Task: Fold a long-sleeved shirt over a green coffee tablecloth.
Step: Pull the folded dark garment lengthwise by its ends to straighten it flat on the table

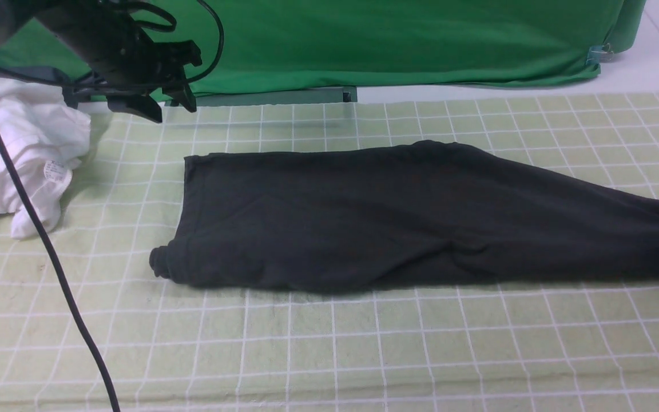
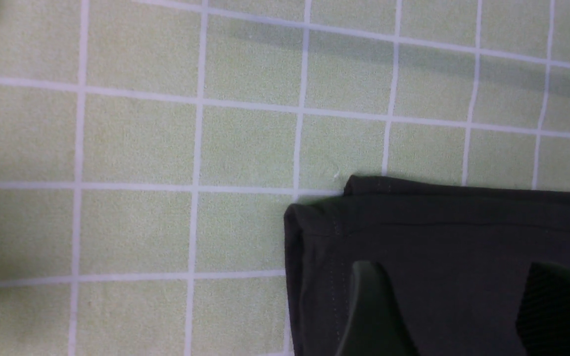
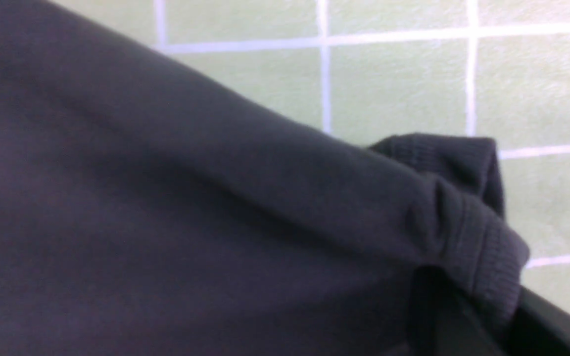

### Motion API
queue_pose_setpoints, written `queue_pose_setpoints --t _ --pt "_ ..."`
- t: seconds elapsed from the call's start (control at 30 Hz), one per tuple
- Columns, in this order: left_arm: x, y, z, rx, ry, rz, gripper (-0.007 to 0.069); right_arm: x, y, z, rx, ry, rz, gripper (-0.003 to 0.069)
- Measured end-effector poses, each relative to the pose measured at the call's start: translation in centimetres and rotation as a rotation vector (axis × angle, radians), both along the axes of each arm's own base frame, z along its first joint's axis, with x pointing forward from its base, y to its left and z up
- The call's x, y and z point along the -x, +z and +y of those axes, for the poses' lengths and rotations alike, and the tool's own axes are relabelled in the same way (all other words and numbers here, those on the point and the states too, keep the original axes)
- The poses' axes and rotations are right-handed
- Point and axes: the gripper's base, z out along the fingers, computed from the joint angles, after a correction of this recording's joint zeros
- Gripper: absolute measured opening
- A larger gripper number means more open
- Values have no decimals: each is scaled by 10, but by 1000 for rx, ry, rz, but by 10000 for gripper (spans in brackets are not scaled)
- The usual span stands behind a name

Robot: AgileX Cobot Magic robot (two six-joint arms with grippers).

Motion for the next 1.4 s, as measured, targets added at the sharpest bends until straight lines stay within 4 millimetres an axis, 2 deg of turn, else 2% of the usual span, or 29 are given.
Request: queue_pose_setpoints --t 0.07,0.13,0.23,0.3,0.43,0.6,0.8,0.9,0.97,1.07,1.17,1.3,1.33,1.4 --pt "0 0 -1 13 1 2 394 -1 2 -2 16 2 -4 246" --pt "1 1 -2 26 -1 9 394 -2 6 -4 21 -10 0 303" --pt "3 0 -3 39 -9 28 394 -9 26 -12 22 -78 -4 419" --pt "3 0 -4 43 -14 30 394 -13 44 -18 30 -105 -10 464" --pt "3 0 -4 38 -29 26 394 -16 55 -20 24 -126 -16 494" --pt "3 0 -7 33 -47 23 394 -19 42 -16 -40 -149 25 499" --pt "3 0 -8 34 -53 19 394 -27 -3 -16 -86 -163 136 501" --pt "3 1 -8 34 -53 18 394 -29 -15 -15 -97 -166 159 501" --pt "3 1 -8 34 -52 18 394 -31 -21 -15 -110 -171 163 494" --pt "3 1 -8 36 -52 16 394 -33 -22 -13 -143 -165 152 437" --pt "3 0 -8 38 -54 22 394 -35 -22 -10 -189 -141 137 266" --pt "4 3 -11 52 -91 18 392 -37 -23 -9 -205 -126 127 92" --pt "5 9 -13 70 -123 21 381 -36 -22 -9 -201 -107 128 69" --pt "6 21 -15 93 -153 12 351 -35 -20 -13 -194 -103 128 70"
